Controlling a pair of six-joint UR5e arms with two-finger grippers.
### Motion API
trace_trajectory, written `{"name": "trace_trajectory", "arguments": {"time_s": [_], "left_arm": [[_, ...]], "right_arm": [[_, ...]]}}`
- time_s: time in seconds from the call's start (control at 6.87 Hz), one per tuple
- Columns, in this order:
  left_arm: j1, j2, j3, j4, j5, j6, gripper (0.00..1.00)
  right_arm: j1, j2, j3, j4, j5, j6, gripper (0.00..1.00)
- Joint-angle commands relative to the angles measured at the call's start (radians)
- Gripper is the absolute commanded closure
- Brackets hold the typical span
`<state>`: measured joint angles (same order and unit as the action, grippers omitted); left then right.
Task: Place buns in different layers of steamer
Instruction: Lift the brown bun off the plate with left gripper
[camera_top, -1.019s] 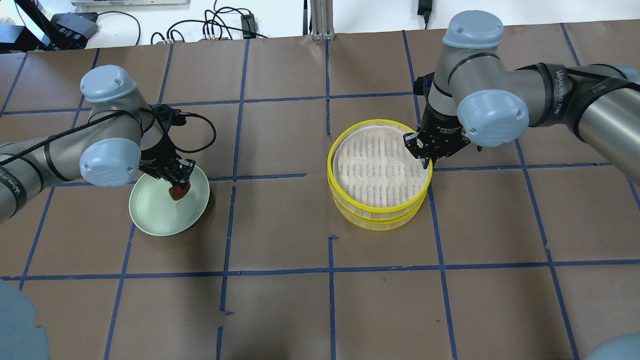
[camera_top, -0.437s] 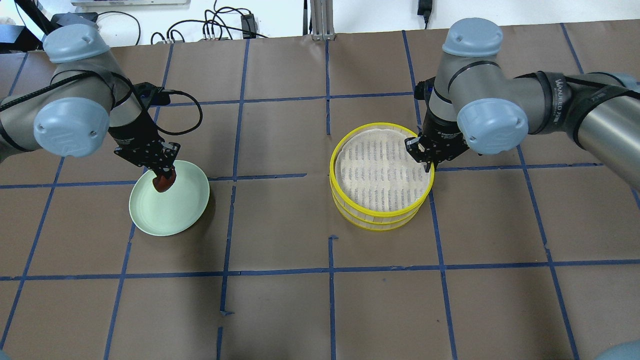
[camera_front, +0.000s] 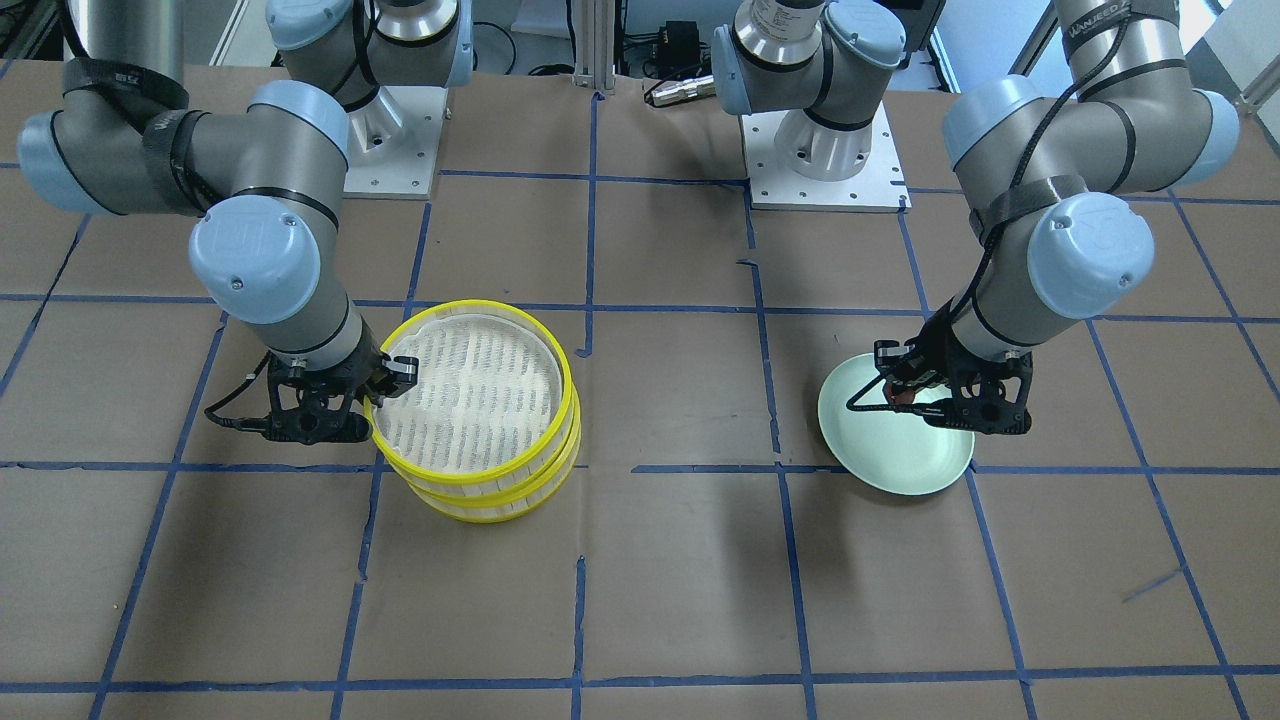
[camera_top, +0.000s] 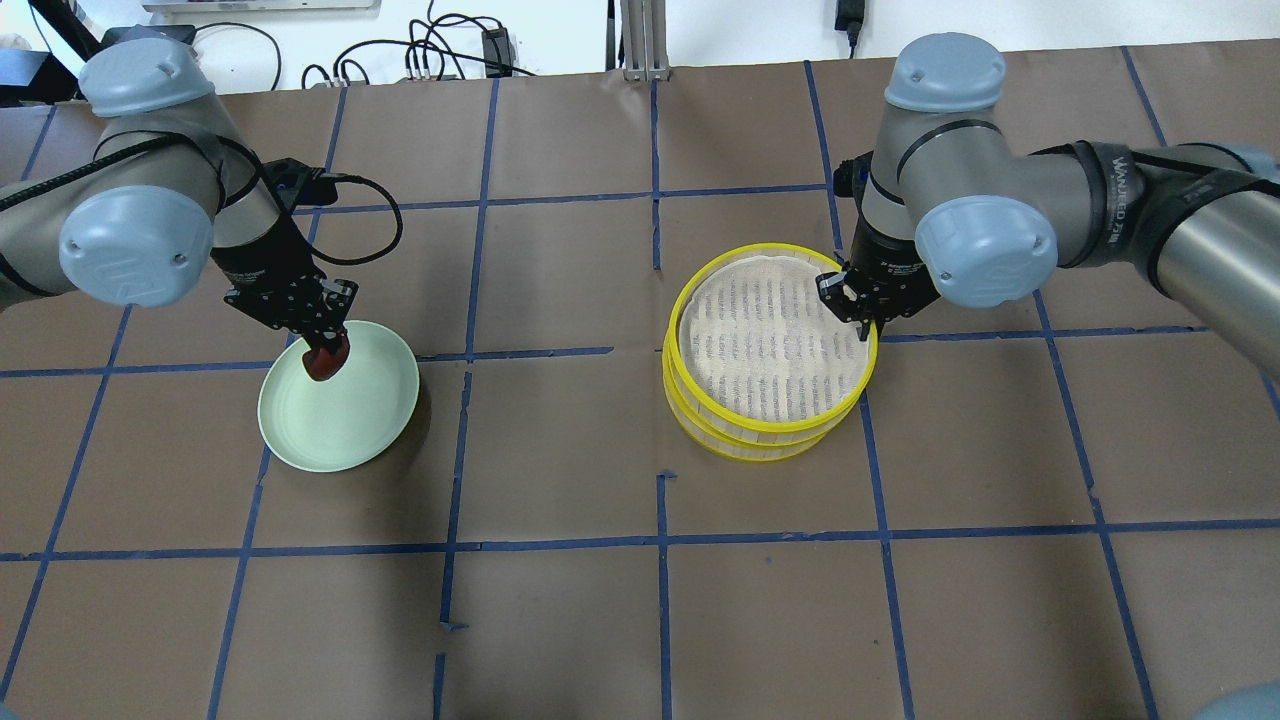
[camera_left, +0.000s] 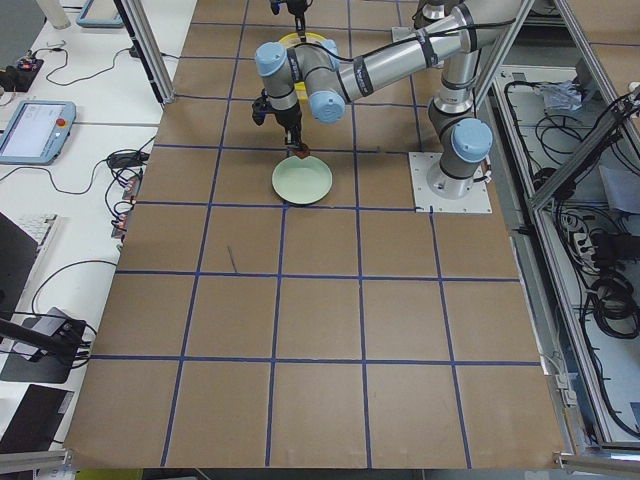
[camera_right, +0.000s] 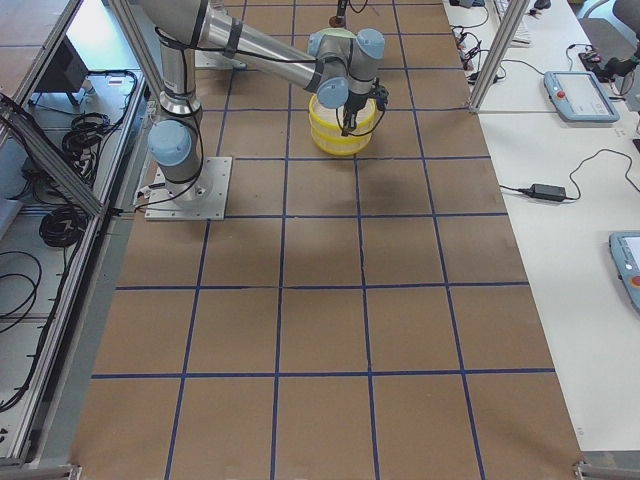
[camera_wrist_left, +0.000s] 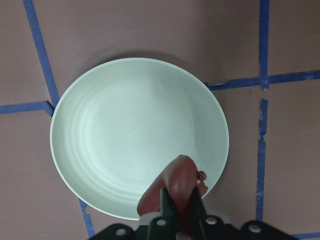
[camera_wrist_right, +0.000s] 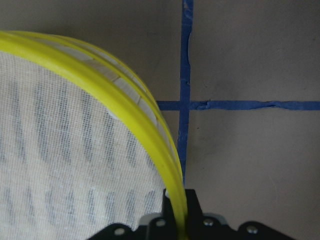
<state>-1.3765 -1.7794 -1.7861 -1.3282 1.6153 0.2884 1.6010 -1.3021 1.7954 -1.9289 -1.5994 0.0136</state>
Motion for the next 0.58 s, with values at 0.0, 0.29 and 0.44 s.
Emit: {"name": "trace_trajectory", "arguments": {"time_s": [0.0,0.29,0.44], "left_arm": [[-0.001,0.000,0.000,0.000,0.000,0.000,0.79],[0.001,0.000,0.000,0.000,0.000,-0.002,0.79],[-0.001,0.000,0.002,0.000,0.000,-0.005,0.79]], "right_arm": [[0.000,0.004,0.001,-0.042,0.010,0.005,0.85],[0.000,0.004,0.016,-0.038,0.015,0.006,0.85],[0.000,0.001,0.041,-0.048,0.015,0.006,0.84]]}}
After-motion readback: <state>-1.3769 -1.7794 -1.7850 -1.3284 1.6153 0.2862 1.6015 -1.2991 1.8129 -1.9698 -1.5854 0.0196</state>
